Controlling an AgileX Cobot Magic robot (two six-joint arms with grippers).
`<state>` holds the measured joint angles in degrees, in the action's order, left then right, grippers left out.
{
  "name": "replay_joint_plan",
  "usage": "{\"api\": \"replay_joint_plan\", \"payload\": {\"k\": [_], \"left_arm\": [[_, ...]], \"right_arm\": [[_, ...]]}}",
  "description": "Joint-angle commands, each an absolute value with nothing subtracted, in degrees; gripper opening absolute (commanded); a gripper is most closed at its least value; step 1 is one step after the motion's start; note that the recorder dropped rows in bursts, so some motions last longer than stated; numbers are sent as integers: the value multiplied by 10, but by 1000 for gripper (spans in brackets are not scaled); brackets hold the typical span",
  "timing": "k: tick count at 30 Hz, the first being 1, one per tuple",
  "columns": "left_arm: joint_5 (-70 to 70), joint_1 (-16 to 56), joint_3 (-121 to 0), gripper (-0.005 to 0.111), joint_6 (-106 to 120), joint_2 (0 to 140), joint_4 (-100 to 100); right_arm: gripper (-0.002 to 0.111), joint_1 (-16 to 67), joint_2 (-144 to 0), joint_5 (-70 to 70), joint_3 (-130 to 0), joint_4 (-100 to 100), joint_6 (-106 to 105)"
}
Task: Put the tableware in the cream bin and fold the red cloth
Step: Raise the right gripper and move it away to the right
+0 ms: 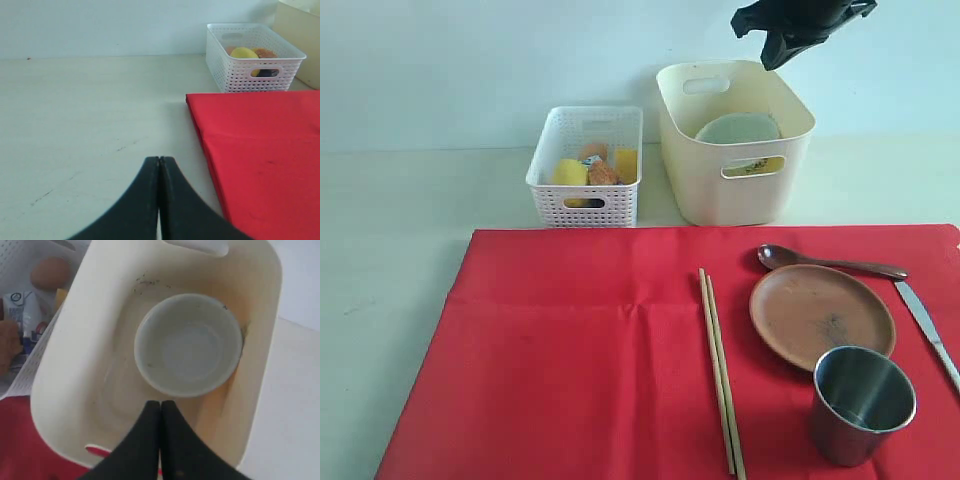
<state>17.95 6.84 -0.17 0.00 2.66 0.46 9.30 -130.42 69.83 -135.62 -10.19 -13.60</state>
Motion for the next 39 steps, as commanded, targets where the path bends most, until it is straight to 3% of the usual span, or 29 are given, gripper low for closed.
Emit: {"api": "replay_joint_plan", "payload": {"k": [1,22,39], "left_arm": [[177,66,0,0,0,24,8],[177,66,0,0,0,24,8],[177,66,0,0,0,24,8]], "right_arm": [[0,93,-1239,700,-1274,-105,-148],[0,93,-844,513,-728,-120,-203],[0,93,-649,521,-508,-193,-206]]}}
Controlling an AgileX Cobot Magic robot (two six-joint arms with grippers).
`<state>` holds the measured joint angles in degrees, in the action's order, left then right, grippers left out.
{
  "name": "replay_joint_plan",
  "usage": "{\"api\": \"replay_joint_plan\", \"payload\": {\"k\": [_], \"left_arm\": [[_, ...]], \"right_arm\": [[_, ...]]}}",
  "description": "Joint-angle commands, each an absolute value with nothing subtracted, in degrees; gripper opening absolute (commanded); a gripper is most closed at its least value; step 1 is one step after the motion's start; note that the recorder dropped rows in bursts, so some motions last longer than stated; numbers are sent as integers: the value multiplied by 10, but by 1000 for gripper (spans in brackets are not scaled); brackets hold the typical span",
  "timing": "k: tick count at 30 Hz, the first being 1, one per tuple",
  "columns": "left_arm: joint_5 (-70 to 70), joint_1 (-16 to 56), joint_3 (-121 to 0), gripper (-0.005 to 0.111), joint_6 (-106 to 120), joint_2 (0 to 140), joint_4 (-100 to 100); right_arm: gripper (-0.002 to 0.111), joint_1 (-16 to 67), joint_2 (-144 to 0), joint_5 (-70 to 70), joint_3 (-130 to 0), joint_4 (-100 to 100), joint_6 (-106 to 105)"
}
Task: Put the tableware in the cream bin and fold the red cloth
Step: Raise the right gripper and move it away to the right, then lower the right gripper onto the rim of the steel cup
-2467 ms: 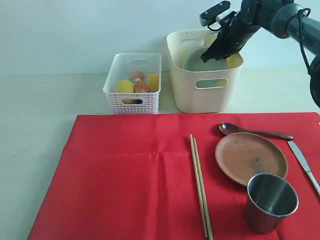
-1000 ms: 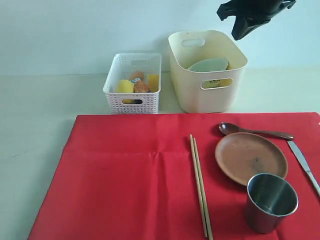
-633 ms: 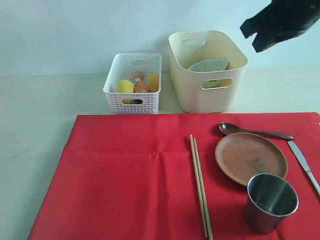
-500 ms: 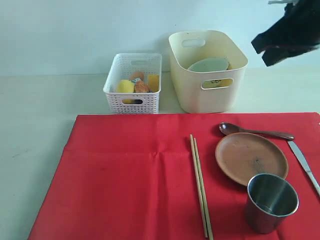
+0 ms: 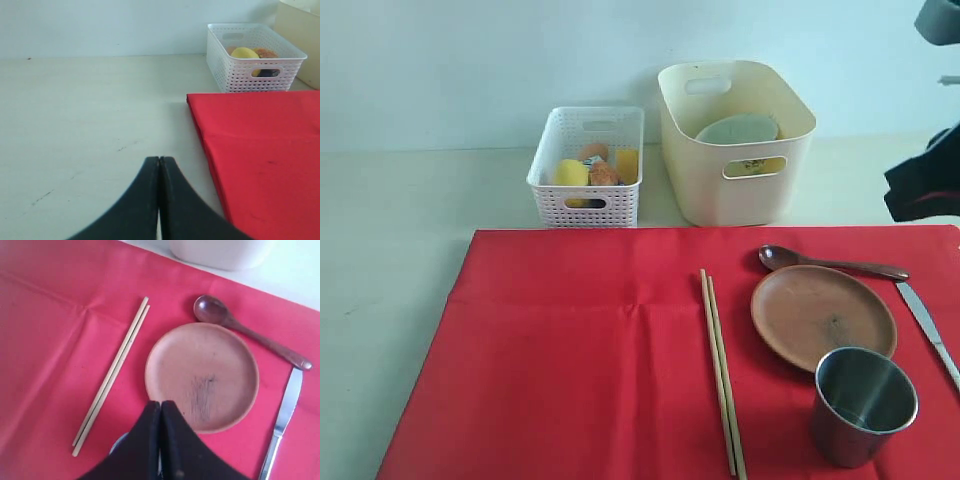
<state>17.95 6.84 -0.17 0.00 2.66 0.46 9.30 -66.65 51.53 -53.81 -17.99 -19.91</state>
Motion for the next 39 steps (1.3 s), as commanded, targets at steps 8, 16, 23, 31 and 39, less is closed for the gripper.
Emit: {"api": "replay_joint_plan", "payload": {"k": [8,16,23,31,39], "left_arm": [[177,66,0,0,0,24,8],[177,66,0,0,0,24,8],[177,66,0,0,0,24,8],[177,66,0,0,0,24,8],[177,66,0,0,0,24,8]], "right_arm": [[4,96,-663,522,-467,-236,-272],[40,165,-743,519,-467,-143,-276],[45,197,-818,502,-467,-69,-220],[45,200,-858,495,-467,-27,-177],[45,200,-884,466,-467,-27,-178]]}}
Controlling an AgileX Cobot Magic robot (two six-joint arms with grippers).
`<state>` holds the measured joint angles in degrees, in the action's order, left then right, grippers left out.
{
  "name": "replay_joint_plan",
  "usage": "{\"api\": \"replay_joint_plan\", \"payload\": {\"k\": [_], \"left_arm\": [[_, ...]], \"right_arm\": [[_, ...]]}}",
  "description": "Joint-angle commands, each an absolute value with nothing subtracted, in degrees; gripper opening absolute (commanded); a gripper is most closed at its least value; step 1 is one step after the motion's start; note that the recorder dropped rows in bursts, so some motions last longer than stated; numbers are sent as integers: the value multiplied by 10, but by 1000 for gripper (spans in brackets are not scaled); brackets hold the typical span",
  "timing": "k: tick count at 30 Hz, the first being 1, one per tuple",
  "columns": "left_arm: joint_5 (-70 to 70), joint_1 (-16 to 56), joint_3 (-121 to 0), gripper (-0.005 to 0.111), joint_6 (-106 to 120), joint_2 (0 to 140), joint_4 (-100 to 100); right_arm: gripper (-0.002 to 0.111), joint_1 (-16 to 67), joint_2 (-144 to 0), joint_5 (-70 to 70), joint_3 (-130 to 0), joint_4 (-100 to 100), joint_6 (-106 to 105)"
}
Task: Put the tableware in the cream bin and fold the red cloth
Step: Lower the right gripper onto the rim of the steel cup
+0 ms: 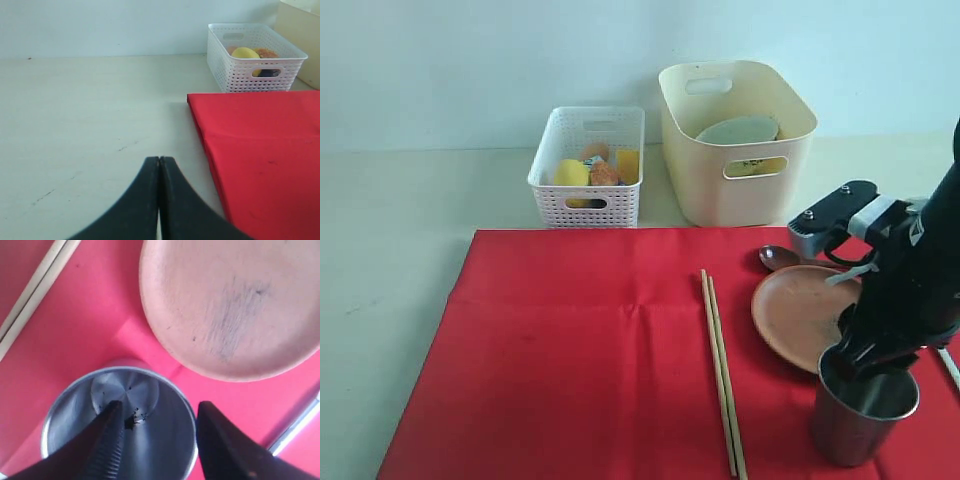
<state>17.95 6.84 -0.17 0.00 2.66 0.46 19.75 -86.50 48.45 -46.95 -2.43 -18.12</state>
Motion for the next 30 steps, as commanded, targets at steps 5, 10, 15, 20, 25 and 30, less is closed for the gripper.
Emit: {"api": "replay_joint_plan", "payload": {"k": [5,10,15,20,25,30], "left_arm": [[177,66,0,0,0,24,8],[177,66,0,0,0,24,8],[177,66,0,0,0,24,8],[177,66,0,0,0,24,8],[177,66,0,0,0,24,8],[177,66,0,0,0,24,8]], "right_arm": [[44,200,-906,470,-467,-30,-178],[44,200,-906,482,-468,-30,-178],[44,200,-906,488,-471,-30,-177],[44,200,-906,521,-496,-30,-151],[44,200,-905,535,-511,-59,-137],[44,200,-894,536,-512,-80,-138]]}}
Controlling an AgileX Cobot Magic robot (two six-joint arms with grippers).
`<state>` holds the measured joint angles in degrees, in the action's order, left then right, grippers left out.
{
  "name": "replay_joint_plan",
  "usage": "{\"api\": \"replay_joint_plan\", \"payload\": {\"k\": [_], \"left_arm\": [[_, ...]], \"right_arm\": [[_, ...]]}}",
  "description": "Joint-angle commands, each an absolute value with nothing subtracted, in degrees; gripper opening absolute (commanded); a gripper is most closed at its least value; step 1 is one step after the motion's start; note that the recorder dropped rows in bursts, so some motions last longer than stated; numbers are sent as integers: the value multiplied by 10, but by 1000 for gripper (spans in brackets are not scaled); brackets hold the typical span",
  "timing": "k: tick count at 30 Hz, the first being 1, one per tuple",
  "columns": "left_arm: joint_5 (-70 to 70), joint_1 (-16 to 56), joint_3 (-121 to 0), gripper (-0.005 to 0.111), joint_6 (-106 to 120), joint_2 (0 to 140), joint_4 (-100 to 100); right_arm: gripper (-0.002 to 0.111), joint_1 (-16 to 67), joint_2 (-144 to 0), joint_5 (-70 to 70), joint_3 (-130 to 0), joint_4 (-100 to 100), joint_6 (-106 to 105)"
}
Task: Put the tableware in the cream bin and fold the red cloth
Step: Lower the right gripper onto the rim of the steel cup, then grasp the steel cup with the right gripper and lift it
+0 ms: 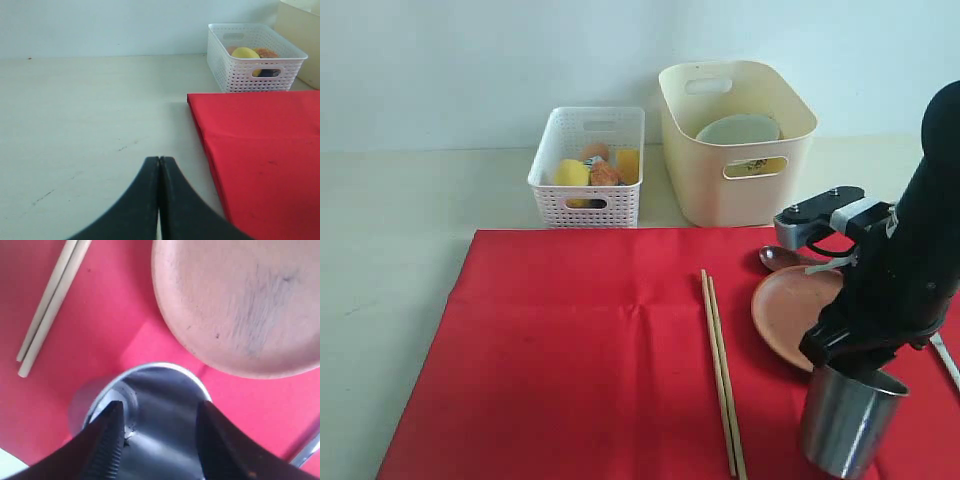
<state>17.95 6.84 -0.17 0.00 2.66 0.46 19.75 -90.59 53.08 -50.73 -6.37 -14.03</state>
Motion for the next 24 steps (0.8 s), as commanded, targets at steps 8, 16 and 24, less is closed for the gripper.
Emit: {"api": "replay_joint_plan", "payload": {"k": [8,16,24], "left_arm": [[177,66,0,0,0,24,8],[177,66,0,0,0,24,8],[177,66,0,0,0,24,8]], "right_arm": [[44,200,-866,546,-512,-107,-149],[44,200,-844,573,-512,-109,-149],[44,200,-826,581,-501,-107,-147]]}}
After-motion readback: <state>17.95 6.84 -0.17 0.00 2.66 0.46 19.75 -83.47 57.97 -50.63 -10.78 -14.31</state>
